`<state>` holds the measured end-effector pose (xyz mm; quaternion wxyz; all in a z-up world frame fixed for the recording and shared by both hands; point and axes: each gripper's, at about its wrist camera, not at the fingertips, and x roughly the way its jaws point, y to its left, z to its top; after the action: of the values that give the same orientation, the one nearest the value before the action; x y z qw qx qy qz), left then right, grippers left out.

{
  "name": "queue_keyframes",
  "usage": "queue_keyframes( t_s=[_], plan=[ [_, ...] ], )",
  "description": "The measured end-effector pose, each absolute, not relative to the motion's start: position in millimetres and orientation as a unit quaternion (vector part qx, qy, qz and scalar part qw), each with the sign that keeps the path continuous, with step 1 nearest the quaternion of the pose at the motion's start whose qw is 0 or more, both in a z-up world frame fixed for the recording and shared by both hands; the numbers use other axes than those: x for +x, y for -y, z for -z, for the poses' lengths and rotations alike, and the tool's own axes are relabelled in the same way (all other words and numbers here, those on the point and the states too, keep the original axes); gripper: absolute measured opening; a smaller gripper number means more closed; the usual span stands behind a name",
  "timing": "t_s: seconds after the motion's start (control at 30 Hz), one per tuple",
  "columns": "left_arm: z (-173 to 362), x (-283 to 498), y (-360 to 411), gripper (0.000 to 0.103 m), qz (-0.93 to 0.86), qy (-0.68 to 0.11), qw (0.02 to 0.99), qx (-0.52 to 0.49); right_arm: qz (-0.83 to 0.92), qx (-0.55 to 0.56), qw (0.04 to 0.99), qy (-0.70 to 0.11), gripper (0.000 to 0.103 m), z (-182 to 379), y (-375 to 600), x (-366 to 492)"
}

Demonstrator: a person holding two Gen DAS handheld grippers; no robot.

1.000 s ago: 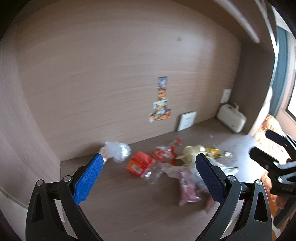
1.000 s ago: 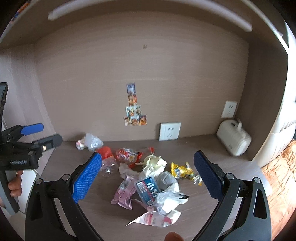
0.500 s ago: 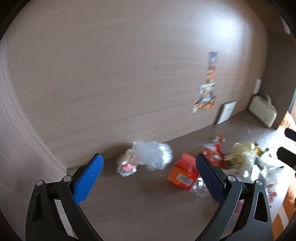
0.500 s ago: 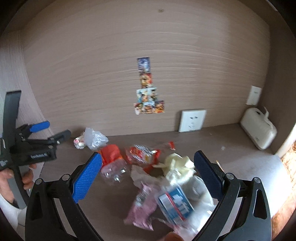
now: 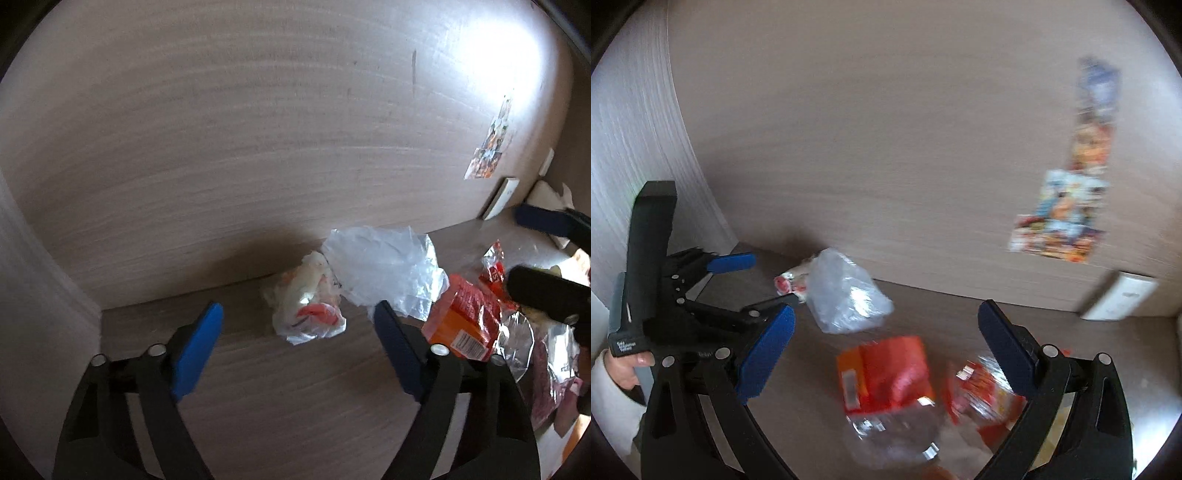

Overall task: Collect trash
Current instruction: 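Grasp the white-red wrapper with the left tool while the right tool grasps the clear bag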

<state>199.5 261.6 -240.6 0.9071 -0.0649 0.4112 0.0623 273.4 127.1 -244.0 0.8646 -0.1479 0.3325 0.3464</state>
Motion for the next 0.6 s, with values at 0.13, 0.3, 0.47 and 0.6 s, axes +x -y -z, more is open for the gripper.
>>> queue_keyframes(
  t_s=[0.13, 0.3, 0.47, 0.6],
  plan=[
    [248, 209, -270, 0.067, -0.041, -0.417, 0.905, -0.071, -0.356, -0.17, 0.848, -0.353, 0.087, 259, -153, 289],
    [252, 219, -278, 0.048, -0.021, -0.42, 0.904, -0.075, -0.364, -0.176, 0.823, -0.398, 0.048, 277, -170, 303],
    [248, 222, -282, 0.04, -0.026, -0.415, 0.906, -0.083, -0.368, -0.171, 0.825, -0.393, 0.019, 266, -164, 294],
    [228, 208, -276, 0.039, -0.039, -0.4, 0.913, -0.076, -0.364, -0.143, 0.841, -0.374, 0.019, 230, -138, 280]
  ],
)
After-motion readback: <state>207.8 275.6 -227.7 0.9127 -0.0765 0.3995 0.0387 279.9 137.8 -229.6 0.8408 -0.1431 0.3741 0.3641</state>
